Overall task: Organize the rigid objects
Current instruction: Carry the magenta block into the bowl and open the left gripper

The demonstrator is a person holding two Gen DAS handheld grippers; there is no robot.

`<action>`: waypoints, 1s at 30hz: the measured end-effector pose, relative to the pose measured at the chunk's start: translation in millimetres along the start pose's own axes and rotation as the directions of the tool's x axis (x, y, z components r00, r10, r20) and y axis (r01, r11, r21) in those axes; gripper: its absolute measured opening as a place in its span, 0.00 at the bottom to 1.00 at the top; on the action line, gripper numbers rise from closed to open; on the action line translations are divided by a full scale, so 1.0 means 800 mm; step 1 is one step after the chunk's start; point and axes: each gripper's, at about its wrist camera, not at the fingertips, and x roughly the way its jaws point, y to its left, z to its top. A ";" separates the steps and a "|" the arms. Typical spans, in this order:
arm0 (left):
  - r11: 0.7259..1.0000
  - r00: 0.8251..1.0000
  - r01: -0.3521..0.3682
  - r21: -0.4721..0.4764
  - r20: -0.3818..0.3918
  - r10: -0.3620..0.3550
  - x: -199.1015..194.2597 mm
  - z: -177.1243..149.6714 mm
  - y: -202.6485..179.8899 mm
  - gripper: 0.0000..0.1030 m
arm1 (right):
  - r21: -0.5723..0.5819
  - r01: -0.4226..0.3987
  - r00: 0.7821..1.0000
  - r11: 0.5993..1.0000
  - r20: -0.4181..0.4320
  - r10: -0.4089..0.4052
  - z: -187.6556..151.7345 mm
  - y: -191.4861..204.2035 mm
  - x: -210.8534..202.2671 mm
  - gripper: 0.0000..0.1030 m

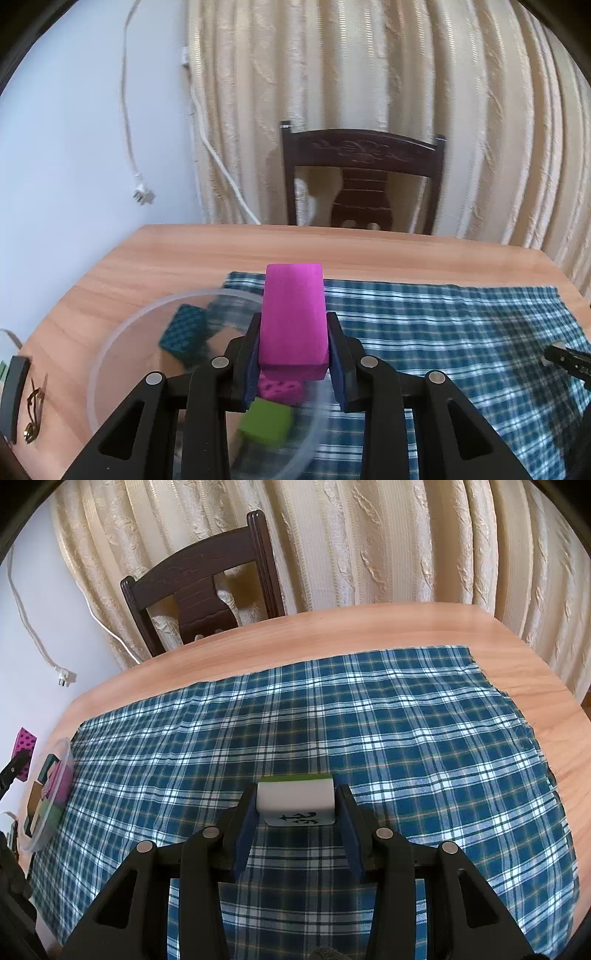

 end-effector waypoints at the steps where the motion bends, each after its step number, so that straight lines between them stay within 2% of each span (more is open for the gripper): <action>1: 1.000 1.000 -0.008 -0.007 0.002 0.008 -0.001 0.000 0.006 0.32 | 0.001 0.000 1.000 1.000 0.000 0.000 0.000 0.000 0.000 0.41; 16: 0.989 0.994 -0.106 -0.108 0.007 0.107 0.001 -0.006 0.091 0.32 | 0.004 -0.002 1.000 1.000 -0.001 0.002 0.001 -0.002 0.001 0.42; 30: 0.977 0.990 -0.140 -0.162 -0.028 0.137 0.010 -0.014 0.134 0.32 | 0.007 -0.005 1.000 1.000 -0.001 0.005 0.001 -0.005 0.001 0.42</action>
